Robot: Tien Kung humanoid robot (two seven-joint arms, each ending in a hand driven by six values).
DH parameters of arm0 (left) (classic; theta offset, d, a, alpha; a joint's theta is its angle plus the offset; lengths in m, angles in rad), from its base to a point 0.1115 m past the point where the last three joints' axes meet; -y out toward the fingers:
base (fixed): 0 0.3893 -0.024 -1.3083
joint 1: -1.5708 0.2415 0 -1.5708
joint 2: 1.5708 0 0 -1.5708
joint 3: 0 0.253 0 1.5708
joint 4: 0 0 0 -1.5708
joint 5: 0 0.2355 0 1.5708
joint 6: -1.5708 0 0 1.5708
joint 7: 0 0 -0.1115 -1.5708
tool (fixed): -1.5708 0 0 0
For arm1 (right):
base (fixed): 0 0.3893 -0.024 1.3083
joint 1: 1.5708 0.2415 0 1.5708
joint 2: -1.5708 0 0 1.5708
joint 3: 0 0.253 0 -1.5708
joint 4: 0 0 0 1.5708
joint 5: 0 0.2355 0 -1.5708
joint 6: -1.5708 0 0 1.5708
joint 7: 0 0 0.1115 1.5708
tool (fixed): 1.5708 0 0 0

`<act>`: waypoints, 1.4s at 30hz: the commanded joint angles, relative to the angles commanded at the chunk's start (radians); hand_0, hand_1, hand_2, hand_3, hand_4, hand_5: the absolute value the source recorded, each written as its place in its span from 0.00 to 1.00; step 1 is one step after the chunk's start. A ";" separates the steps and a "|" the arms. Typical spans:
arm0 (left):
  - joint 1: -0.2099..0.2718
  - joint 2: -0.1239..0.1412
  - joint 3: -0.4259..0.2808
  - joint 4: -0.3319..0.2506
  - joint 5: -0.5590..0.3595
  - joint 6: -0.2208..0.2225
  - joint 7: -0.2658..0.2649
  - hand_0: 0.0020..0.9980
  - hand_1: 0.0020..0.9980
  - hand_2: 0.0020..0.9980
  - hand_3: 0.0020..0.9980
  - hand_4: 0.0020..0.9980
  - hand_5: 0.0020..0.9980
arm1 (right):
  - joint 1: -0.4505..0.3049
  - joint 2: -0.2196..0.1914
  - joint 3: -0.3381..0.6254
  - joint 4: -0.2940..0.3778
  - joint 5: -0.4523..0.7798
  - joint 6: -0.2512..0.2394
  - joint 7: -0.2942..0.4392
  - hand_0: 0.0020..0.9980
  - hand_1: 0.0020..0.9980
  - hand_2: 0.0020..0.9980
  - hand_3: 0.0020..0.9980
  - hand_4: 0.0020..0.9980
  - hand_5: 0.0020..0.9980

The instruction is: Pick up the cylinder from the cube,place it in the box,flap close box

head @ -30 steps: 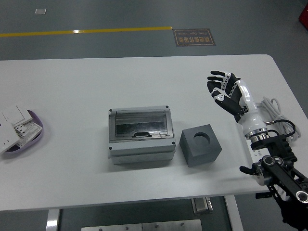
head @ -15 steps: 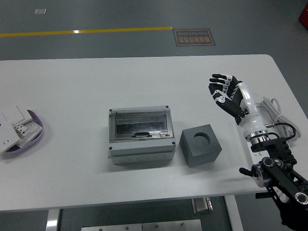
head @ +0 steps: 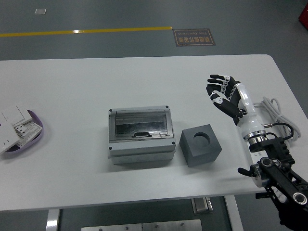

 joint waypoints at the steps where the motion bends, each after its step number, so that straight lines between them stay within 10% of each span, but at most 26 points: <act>1: 0.001 -0.001 -0.001 0.000 0.001 0.000 0.000 0.59 0.61 0.61 0.63 0.65 0.16 | 0.001 0.000 0.001 0.000 -0.001 0.000 0.000 0.76 0.67 0.68 0.67 0.70 0.20; 42: 0.002 -0.012 -0.015 0.000 0.023 -0.005 -0.005 0.59 0.61 0.61 0.63 0.65 0.16 | 0.009 -0.003 0.011 0.011 -0.019 0.003 0.004 0.76 0.67 0.67 0.67 0.70 0.21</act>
